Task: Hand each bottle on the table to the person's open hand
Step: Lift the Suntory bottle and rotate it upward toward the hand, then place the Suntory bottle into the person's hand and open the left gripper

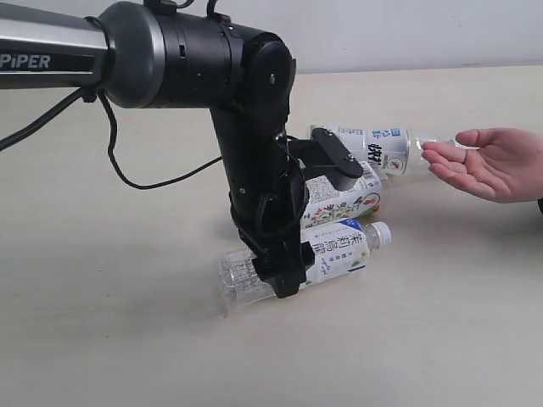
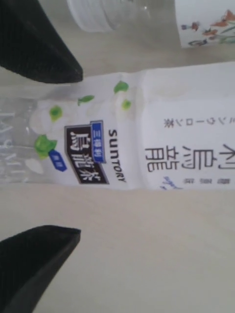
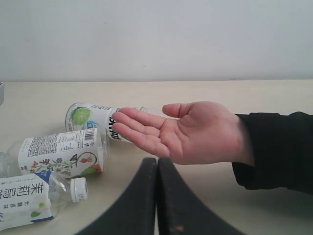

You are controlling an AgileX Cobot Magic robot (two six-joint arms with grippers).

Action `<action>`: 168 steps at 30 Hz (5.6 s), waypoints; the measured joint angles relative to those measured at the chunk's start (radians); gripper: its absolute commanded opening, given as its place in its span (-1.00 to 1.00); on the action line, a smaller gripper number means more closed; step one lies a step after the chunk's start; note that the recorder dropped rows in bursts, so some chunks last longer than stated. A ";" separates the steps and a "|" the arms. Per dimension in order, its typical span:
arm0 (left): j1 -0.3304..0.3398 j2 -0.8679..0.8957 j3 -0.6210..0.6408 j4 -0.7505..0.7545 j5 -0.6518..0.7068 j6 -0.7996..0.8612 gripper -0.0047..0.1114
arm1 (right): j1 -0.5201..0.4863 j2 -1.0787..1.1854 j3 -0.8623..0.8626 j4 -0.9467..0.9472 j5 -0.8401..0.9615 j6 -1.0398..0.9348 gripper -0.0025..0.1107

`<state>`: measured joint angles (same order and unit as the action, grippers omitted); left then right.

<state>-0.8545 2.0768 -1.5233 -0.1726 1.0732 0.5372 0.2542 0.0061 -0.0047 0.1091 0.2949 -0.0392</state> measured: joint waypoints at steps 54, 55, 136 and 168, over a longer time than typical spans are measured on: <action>-0.058 0.004 0.046 0.002 -0.063 -0.219 0.40 | 0.000 0.000 0.000 0.000 0.000 0.000 -0.96; -0.058 0.013 0.046 0.002 -0.063 -0.222 0.40 | 0.000 0.000 0.000 0.000 0.000 0.000 -0.96; -0.111 0.196 -0.331 -0.888 -0.588 -0.505 -0.92 | 0.000 0.000 0.000 0.000 0.000 0.000 -0.96; -0.104 0.263 -0.333 -1.036 -0.556 -0.385 0.43 | 0.000 0.000 0.000 0.000 0.000 0.000 -0.96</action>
<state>-0.9581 2.3397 -1.8565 -1.2083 0.5171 0.1524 0.2542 0.0061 -0.0047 0.1091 0.2949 -0.0392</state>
